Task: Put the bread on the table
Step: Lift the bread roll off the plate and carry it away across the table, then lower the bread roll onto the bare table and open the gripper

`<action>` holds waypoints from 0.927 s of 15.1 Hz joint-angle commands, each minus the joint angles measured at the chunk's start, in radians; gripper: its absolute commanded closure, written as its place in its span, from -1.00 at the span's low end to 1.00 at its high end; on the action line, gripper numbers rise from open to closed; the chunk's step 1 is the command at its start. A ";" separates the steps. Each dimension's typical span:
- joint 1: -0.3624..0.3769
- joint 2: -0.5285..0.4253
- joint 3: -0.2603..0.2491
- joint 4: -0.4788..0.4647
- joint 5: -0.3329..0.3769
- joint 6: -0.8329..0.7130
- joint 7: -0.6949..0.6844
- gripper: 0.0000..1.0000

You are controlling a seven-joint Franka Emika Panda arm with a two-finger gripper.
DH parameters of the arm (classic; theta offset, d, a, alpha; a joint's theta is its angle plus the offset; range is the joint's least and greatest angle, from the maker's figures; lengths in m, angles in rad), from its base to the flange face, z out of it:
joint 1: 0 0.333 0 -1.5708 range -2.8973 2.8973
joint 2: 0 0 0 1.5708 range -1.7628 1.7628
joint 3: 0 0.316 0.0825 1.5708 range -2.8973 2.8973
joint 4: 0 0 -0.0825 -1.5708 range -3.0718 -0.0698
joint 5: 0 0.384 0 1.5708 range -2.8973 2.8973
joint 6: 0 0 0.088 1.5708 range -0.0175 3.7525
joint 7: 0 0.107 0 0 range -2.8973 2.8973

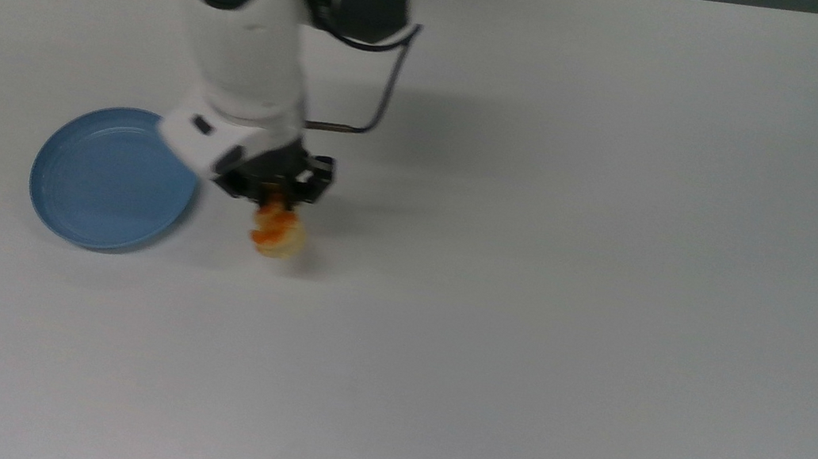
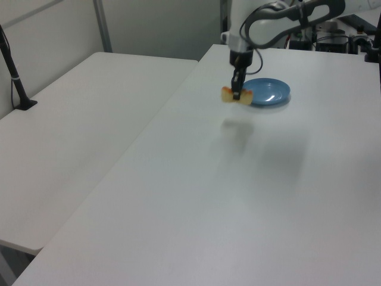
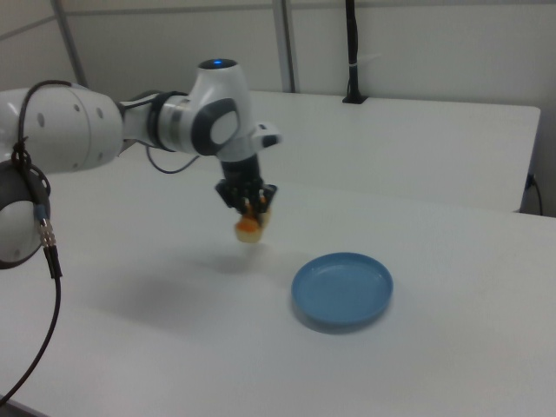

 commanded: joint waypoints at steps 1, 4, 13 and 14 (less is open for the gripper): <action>0.149 -0.021 -0.013 -0.035 -0.014 -0.022 0.174 0.43; 0.289 -0.020 -0.013 -0.043 -0.049 -0.036 0.330 0.43; 0.579 0.057 -0.010 -0.034 -0.036 0.097 0.780 0.36; 0.593 0.077 -0.010 -0.034 -0.043 0.108 0.823 0.35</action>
